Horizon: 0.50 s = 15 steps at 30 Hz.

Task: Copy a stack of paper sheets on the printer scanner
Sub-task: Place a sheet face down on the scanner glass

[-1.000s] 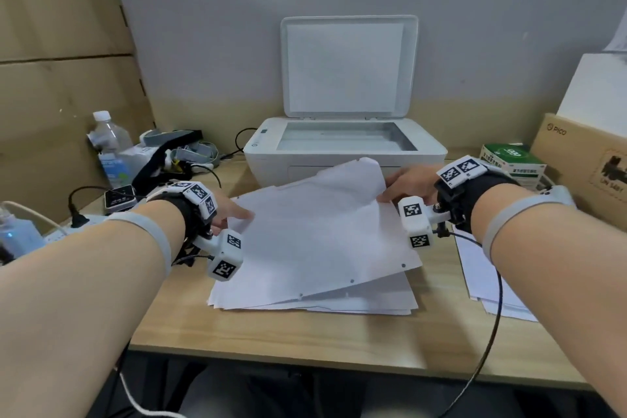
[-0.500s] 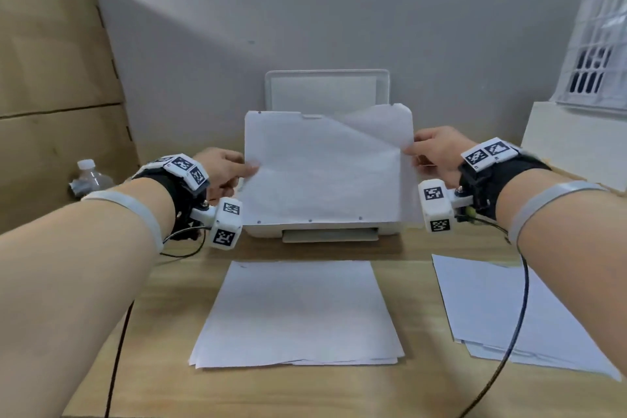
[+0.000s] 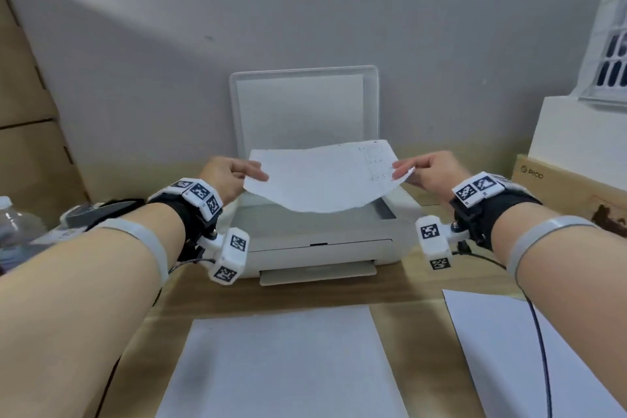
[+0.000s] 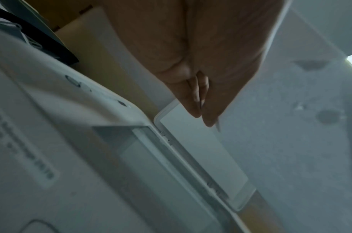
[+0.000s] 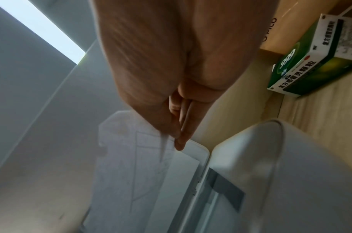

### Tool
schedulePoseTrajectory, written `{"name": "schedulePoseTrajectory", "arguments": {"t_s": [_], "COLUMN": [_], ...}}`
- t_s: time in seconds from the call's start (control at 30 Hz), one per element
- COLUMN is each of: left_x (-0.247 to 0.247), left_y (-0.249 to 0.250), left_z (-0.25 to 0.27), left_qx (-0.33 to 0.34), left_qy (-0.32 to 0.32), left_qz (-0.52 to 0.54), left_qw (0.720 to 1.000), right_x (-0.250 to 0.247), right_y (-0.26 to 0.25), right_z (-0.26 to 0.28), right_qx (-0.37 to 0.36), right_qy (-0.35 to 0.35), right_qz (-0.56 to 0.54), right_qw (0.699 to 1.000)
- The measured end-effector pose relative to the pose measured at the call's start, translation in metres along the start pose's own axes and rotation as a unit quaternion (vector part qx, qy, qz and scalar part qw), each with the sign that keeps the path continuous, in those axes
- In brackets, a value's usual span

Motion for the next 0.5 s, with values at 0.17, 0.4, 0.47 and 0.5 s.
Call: {"name": "schedulePoseTrajectory", "arguments": {"t_s": [0.17, 0.4, 0.47, 0.5], "left_x": [0.016, 0.007, 0.000, -0.005], "left_y": [-0.035, -0.045, -0.042, -0.041], "left_z": [-0.011, -0.015, -0.018, -0.020], "left_qx": [-0.016, -0.001, -0.015, -0.023], "left_qy": [-0.062, -0.060, -0.001, 0.028], "left_qz": [-0.103, -0.119, -0.018, 0.041], "left_qw": [0.993, 0.991, 1.000, 0.998], "right_x": [0.016, 0.035, 0.032, 0.028], "right_y": [0.012, 0.004, -0.003, -0.007], "right_z": [-0.015, -0.022, -0.024, -0.025], "right_qx": [0.028, 0.010, -0.001, -0.002], "right_qy": [-0.012, 0.001, -0.003, -0.001], "right_qz": [0.129, 0.204, 0.047, -0.032], "right_qw": [0.991, 0.979, 0.999, 0.999]}}
Point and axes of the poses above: each hand's wrist, its own z-axis away from the middle knuckle, its own x-axis out of the palm, y = z × x, the point moved 6 cm from there along -z, towards the middle knuckle, and after that the axes turned 14 degrees about x, right-handed, at the moved point
